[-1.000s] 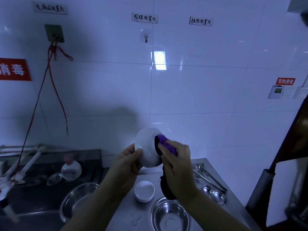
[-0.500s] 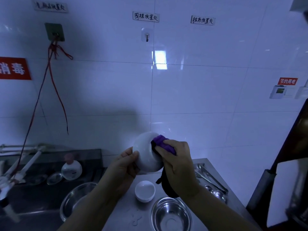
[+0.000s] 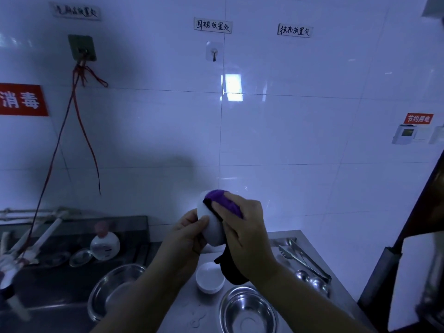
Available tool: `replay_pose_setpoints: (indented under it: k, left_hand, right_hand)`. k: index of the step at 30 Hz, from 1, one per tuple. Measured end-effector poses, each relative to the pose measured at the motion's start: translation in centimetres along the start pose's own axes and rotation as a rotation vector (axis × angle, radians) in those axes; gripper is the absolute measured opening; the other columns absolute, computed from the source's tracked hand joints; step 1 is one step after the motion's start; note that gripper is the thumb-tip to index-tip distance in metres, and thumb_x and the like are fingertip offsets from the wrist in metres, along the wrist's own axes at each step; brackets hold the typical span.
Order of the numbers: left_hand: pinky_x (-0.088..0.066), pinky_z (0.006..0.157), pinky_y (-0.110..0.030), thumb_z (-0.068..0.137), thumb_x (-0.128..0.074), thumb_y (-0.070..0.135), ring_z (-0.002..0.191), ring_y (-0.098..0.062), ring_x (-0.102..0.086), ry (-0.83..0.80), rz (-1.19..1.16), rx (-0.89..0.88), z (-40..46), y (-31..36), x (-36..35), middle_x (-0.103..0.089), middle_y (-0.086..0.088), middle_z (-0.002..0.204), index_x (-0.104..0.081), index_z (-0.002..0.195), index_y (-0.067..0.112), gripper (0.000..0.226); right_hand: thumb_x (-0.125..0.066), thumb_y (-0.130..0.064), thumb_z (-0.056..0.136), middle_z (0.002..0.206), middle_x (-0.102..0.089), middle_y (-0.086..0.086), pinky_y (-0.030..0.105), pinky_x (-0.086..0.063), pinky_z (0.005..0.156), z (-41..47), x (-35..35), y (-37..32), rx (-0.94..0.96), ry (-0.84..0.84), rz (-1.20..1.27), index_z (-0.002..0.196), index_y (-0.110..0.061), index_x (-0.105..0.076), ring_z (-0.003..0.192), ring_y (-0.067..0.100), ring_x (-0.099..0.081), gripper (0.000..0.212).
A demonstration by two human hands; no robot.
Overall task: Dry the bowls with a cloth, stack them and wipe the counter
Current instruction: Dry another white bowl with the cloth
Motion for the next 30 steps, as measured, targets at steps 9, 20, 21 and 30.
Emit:
replay_pose_setpoints:
  k: [9,20,21,30]
  left_hand:
    - [-0.037,0.100,-0.045,0.098,-0.036,0.019,0.126,-0.040,-0.043,0.128,-0.396,0.168,-0.1,0.7,-0.3,-0.047,-0.031,0.133,-0.039,0.135,-0.004,0.044]
    - [-0.059,0.057,-0.028,0.093,-0.044,0.022,0.076,-0.023,-0.068,0.101,-0.624,0.237,-0.5,0.1,-1.6,-0.067,-0.020,0.088,-0.062,0.097,-0.005,0.032]
    - [-0.059,0.057,-0.028,0.096,-0.042,0.022,0.076,-0.023,-0.067,0.103,-0.630,0.242,-0.4,0.1,-1.7,-0.066,-0.019,0.089,-0.059,0.100,-0.005,0.032]
    - [-0.056,0.071,-0.028,0.097,-0.041,0.011,0.083,-0.016,-0.069,0.191,-0.752,0.164,-0.5,-0.1,-1.5,-0.070,-0.012,0.095,-0.061,0.101,-0.002,0.024]
  right_hand:
    - [-0.058,-0.022,0.094,0.126,-0.049,0.000,0.043,-0.052,0.078,-3.8,-1.0,0.8,0.256,0.068,-0.110,0.108,-0.022,-0.072,0.108,0.025,-0.045,0.020]
    - [-0.064,-0.027,0.091,0.132,-0.047,-0.002,0.047,-0.042,0.096,-2.3,-2.3,1.1,0.330,0.177,-0.185,0.118,-0.033,-0.062,0.124,0.025,-0.040,0.028]
    - [-0.073,-0.023,0.084,0.132,-0.046,-0.002,0.049,-0.043,0.094,-2.6,-2.4,1.6,0.328,0.179,-0.175,0.119,-0.033,-0.060,0.125,0.025,-0.038,0.039]
    - [-0.036,-0.012,0.097,0.129,-0.048,0.008,0.055,-0.039,0.102,-0.3,-1.4,3.0,-0.268,0.285,0.613,0.120,-0.011,-0.059,0.121,0.029,-0.048,0.032]
Point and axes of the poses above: each hand's wrist, its own z-axis towards the middle knuckle, its own x-axis out of the back of the hand, y = z × x, the point moved 2 cm from there along z, towards the middle knuckle
